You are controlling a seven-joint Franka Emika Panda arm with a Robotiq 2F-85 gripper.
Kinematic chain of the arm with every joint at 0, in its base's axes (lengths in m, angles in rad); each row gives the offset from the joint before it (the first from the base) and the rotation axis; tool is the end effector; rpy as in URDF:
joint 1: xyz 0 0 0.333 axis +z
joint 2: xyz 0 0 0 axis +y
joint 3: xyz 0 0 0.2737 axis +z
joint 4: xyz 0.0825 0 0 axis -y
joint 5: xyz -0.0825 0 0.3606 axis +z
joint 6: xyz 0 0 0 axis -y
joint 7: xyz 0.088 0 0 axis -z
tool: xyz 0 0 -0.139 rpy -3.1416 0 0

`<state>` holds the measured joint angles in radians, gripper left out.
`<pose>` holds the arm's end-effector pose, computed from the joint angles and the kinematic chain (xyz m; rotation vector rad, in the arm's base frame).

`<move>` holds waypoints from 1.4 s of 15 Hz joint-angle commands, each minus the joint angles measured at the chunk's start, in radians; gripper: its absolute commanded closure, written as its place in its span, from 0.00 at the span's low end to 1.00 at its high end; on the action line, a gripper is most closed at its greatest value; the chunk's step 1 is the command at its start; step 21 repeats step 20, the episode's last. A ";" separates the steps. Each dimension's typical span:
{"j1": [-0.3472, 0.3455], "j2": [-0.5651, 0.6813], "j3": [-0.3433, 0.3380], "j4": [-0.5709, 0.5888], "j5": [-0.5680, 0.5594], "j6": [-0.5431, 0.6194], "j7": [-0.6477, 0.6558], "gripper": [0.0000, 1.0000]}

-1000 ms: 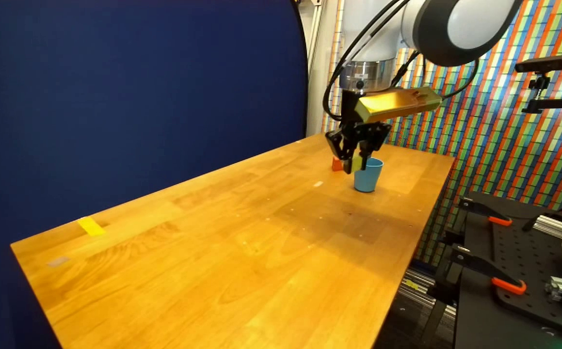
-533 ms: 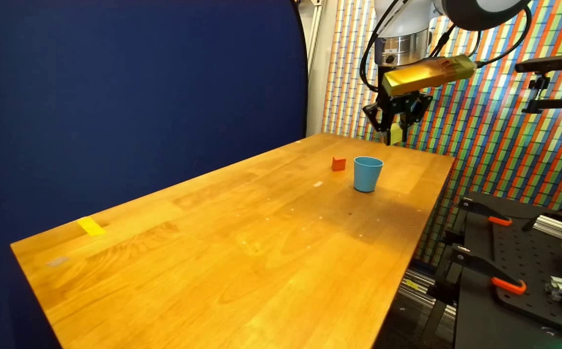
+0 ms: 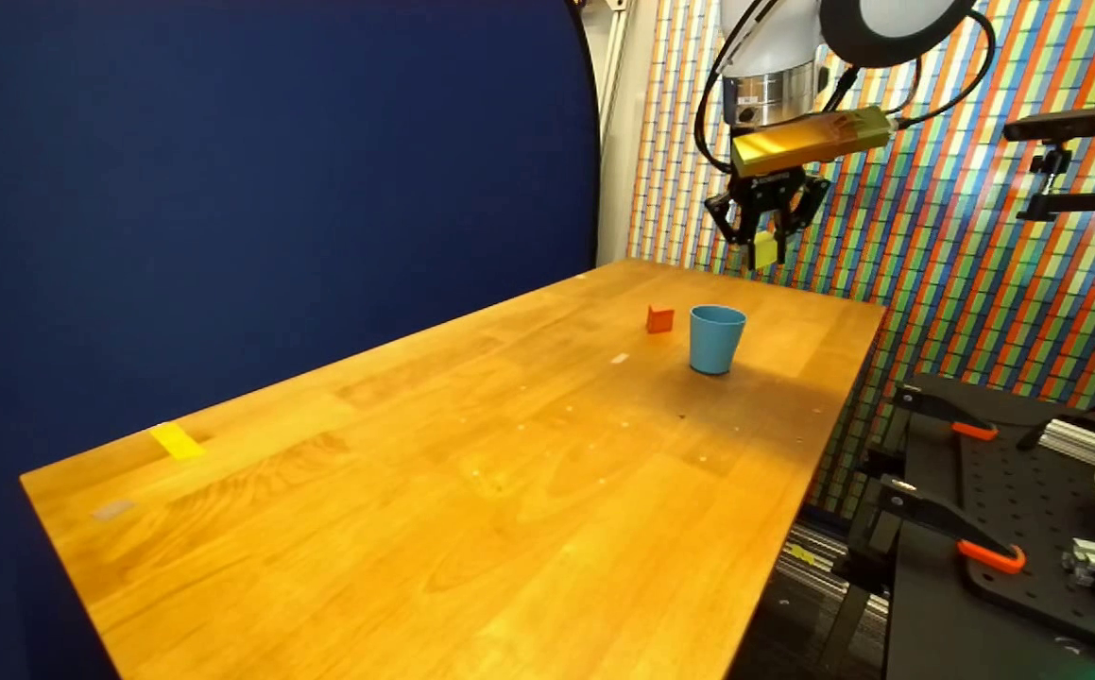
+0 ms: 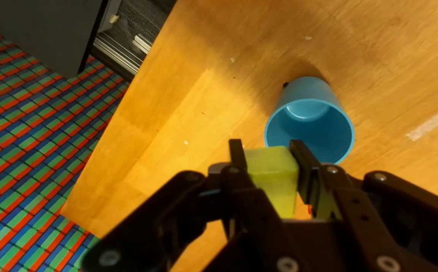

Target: Put the yellow block in the cup

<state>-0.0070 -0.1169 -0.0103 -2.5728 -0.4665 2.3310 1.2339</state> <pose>0.4151 -0.0251 0.2414 2.5281 -1.2300 0.1135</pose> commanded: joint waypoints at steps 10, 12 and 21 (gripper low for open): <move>-0.003 0.236 -0.028 0.136 0.077 0.130 -0.134 0.27; 0.000 0.218 -0.034 0.122 0.080 0.132 -0.142 0.11; 0.027 0.123 0.012 0.092 0.073 0.106 -0.253 0.00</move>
